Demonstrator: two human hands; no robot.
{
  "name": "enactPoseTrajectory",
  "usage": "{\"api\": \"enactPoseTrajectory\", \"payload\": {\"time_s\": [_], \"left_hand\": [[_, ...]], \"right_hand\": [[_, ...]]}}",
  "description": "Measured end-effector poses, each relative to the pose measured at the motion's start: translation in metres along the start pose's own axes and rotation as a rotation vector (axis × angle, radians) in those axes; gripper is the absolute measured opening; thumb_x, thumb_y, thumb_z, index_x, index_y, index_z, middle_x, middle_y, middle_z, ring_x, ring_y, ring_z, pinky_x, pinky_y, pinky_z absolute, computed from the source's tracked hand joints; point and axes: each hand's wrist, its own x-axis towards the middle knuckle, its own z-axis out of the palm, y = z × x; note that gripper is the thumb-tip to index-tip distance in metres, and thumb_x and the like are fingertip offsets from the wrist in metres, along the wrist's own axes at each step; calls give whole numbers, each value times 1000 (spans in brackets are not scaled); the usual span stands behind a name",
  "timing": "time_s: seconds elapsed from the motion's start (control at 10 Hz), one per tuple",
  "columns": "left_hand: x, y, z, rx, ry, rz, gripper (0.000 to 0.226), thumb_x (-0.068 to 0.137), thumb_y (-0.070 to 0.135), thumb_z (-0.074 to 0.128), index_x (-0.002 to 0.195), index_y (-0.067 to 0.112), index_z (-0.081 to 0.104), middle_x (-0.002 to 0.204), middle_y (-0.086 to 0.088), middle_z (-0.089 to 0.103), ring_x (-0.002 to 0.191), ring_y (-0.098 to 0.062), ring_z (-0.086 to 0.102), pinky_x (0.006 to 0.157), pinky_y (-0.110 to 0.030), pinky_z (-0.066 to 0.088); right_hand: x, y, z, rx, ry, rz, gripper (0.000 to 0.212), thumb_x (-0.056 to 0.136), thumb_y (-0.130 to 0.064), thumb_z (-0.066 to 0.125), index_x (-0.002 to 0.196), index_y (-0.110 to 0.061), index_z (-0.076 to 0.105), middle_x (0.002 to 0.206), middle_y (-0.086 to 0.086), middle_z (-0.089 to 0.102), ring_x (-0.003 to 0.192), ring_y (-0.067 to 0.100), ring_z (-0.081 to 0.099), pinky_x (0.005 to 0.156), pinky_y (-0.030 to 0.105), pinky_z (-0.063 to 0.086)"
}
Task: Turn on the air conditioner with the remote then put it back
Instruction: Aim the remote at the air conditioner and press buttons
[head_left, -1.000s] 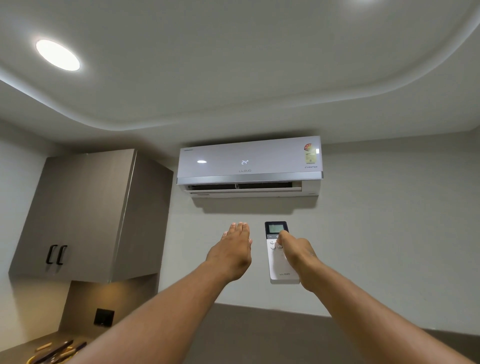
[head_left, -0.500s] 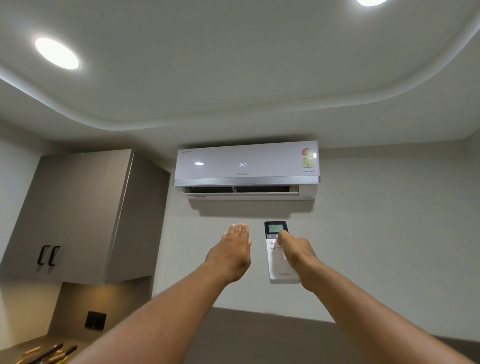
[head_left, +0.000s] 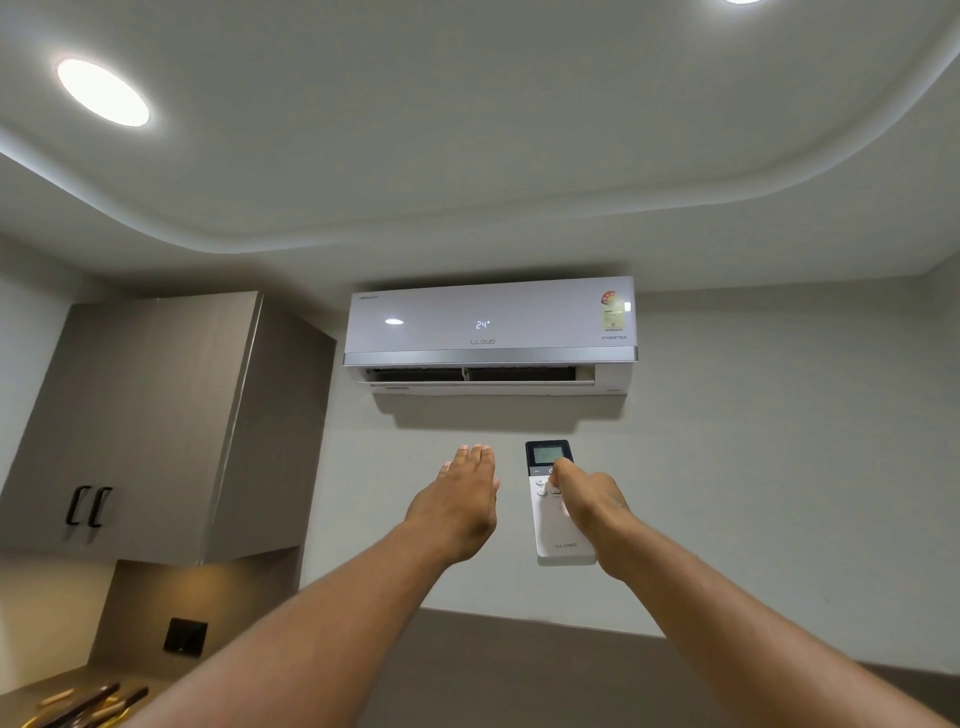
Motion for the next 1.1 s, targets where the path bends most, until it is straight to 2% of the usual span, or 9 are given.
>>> {"api": "enactPoseTrajectory", "payload": {"time_s": [1.1], "left_hand": [[2,-5,7,-27,-11,-9,54,102,30,18,152,13,5,163,-4,4,148,-17,1,119,-35,7]], "right_hand": [[10,9,5,11,3,22,22,85,-31,49,77,-14,60,72,10,66,63,27,61,57,26,44]]}}
